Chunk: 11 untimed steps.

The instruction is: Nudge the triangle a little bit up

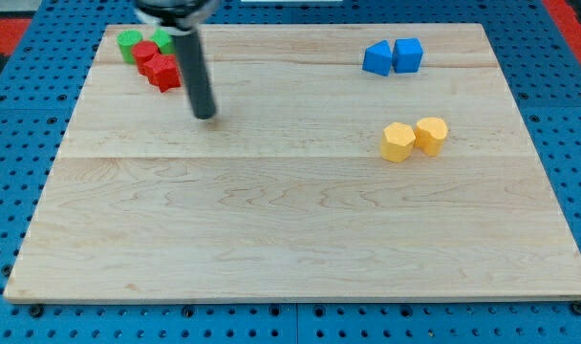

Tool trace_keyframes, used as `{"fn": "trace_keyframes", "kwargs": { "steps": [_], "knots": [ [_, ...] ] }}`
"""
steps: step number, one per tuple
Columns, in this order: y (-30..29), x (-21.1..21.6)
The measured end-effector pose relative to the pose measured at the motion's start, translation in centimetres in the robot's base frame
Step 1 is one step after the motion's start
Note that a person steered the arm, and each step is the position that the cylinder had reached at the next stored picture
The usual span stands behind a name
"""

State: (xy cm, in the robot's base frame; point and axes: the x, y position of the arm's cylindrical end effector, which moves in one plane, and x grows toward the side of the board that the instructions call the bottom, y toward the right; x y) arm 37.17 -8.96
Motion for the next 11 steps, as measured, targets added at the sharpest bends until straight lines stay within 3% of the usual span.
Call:
{"fn": "trace_keyframes", "kwargs": {
  "steps": [1,5,7,8,9,10,11],
  "knots": [
    [4.8,0.3],
    [5.3,0.5],
    [15.2,-3.7],
    [21.9,-9.4],
    [22.6,-11.1],
    [20.9,-6.1],
    [29.7,-7.5]
  ]
}}
